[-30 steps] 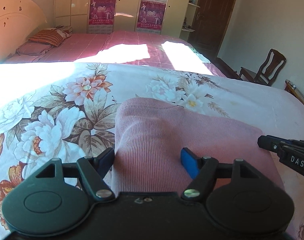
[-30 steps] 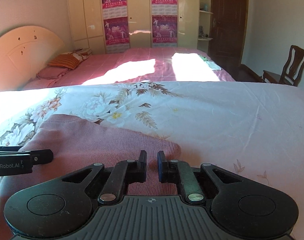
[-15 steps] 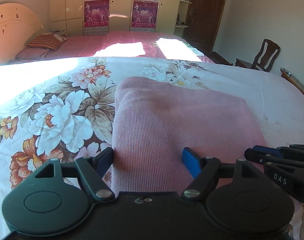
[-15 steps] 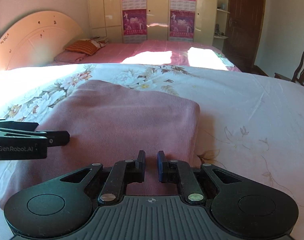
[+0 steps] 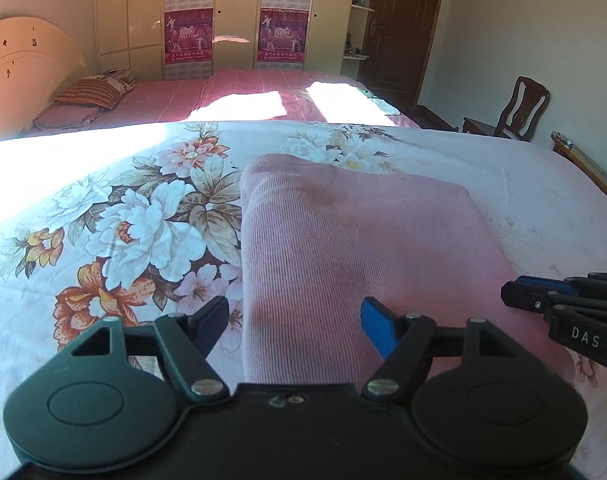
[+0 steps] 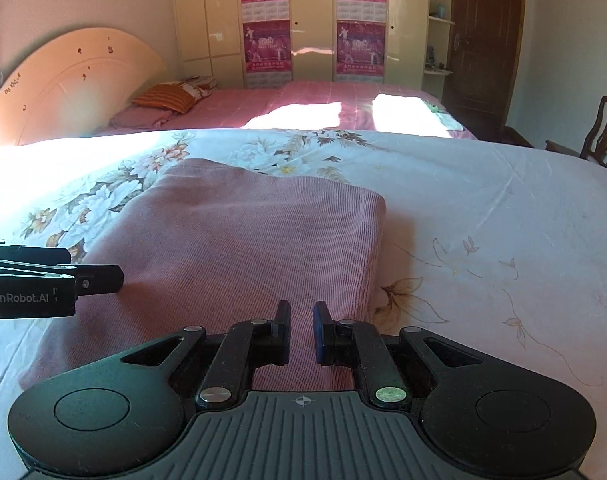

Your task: Fold small clothes

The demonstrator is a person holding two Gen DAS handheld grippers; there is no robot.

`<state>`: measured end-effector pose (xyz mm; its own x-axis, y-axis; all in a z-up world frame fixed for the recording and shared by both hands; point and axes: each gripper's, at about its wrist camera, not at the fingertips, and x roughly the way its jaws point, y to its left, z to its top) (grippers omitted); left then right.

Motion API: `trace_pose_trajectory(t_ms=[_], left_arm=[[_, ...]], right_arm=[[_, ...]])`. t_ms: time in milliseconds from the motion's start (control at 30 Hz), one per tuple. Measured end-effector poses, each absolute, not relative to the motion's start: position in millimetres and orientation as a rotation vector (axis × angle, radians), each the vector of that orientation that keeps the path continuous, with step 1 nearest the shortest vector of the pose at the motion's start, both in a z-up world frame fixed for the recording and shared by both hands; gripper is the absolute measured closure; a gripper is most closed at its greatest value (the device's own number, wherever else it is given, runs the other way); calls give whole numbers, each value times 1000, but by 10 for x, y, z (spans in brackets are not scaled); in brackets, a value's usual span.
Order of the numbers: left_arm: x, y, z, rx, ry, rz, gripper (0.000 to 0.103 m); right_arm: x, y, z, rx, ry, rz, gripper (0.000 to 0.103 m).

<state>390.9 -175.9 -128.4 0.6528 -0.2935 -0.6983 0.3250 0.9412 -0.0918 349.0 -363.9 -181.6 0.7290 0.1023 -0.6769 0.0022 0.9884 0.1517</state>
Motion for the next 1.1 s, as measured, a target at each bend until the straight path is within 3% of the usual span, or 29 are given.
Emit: trace_pose_trajectory(t_ms=[533, 1000, 1100], left_arm=[[3689, -1581, -1656, 0, 910, -465, 31], [3681, -1633, -1708, 56, 910, -504, 26], [3677, -1634, -1697, 55, 918, -494, 21]], right_arm=[[3063, -3399, -2041, 104, 829, -127, 93], [3021, -3479, -2110, 222, 866, -193, 93], [3033, -3506, -2104, 227, 865, -167, 93]])
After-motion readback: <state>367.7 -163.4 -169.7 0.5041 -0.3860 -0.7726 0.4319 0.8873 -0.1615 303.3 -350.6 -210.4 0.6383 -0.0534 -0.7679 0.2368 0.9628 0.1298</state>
